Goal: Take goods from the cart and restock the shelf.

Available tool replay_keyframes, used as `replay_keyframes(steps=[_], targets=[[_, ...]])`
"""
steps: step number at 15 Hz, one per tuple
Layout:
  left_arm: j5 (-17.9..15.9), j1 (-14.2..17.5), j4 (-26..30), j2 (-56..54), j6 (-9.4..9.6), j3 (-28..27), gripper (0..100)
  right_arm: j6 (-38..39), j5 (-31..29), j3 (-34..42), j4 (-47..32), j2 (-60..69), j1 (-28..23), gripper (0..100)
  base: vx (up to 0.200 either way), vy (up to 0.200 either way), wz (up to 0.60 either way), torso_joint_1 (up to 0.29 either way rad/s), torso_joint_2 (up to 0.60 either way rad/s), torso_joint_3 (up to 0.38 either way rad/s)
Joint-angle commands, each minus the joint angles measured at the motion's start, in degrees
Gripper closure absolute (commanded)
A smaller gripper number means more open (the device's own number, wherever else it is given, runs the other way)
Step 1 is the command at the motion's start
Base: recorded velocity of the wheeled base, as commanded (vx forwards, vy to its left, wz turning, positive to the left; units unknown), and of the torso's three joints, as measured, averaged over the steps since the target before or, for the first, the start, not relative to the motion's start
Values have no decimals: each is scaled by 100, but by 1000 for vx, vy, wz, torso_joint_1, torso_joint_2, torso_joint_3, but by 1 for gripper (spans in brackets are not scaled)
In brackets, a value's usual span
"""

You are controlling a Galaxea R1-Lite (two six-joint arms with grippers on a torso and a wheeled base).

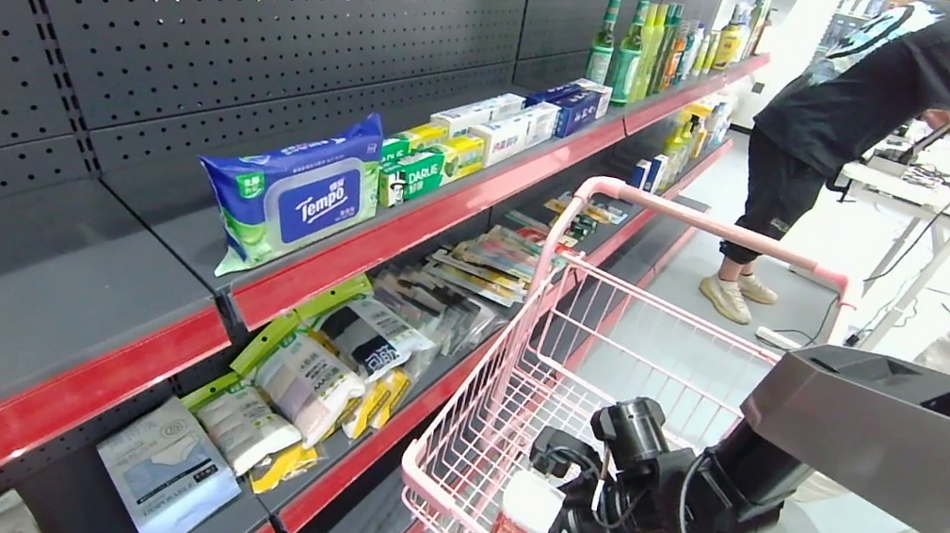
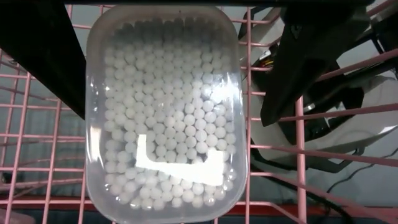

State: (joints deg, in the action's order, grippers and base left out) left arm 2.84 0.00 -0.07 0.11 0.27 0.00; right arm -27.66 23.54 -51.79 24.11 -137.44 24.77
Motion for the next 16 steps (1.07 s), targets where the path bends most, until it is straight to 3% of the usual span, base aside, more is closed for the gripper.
replay_keyframes(steps=[1, 5, 6, 13, 16], targets=[[6, 0, -1, -2, 0, 0, 0, -3, -7, -16, 6, -20, 10, 0, 0, 0, 0, 0, 0, 0], [6, 0, -1, -2, 0, 0, 0, -20, -69, -33, -3, -55, 28, 0, 0, 0, 0, 0, 0, 0], [6, 0, -1, -2, 0, 0, 0, -11, -69, -42, 6, -64, 28, 100, 0, 0, 0, 0, 0, 0], [6, 0, -1, -2, 0, 0, 0, 296, -69, 37, 23, 15, 37, 100, 0, 0, 0, 0, 0, 0], [6, 0, -1, -2, 0, 0, 0, 674, -113, 336, 23, 683, -69, 100, 0, 0, 0, 0, 0, 0]])
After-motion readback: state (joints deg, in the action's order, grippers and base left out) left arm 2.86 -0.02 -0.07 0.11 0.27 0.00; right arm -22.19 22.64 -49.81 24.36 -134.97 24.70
